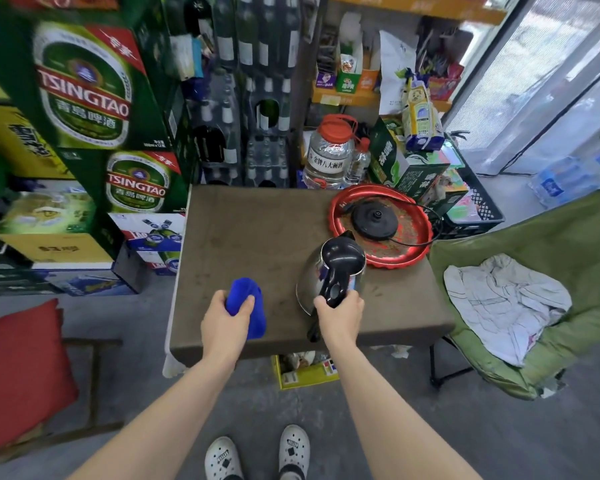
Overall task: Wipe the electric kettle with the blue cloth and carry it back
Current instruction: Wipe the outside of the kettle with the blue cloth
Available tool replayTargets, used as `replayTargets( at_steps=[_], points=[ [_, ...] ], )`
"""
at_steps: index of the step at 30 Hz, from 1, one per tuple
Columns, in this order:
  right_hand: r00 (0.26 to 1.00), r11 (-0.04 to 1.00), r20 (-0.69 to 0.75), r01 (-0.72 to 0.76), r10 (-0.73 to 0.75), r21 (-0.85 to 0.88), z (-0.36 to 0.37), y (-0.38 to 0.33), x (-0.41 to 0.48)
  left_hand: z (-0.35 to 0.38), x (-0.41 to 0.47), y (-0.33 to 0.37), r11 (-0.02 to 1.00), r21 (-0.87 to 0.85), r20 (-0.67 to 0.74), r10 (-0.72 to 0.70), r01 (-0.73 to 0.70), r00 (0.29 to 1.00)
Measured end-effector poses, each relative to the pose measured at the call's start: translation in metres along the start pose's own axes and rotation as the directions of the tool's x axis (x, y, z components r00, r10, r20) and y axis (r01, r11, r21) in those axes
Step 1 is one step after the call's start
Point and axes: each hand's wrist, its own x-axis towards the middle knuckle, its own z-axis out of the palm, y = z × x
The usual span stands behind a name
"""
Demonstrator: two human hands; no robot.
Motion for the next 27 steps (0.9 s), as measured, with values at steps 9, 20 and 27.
replayTargets(
  at_steps=[9, 20, 27],
  points=[
    [0.956, 0.941, 0.015, 0.285, -0.293, 0.184, -0.071, -0.052, -0.018, 0.029, -0.022, 0.072, 0.731, 0.333, 0.209, 0.559, -0.596, 0.802],
    [0.843, 0.777, -0.194, 0.538, -0.502, 0.326, -0.145, -0.166, -0.046, 0.023, -0.046, 0.168, 0.199, 0.538, 0.190, 0.918, -0.819, 0.348],
    [0.731, 0.668, -0.308, 0.682, -0.608, 0.300, -0.171, -0.234, -0.062, 0.017, -0.063, 0.198, 0.052, 0.673, 0.217, 0.940, -0.738, 0.264]
  ],
)
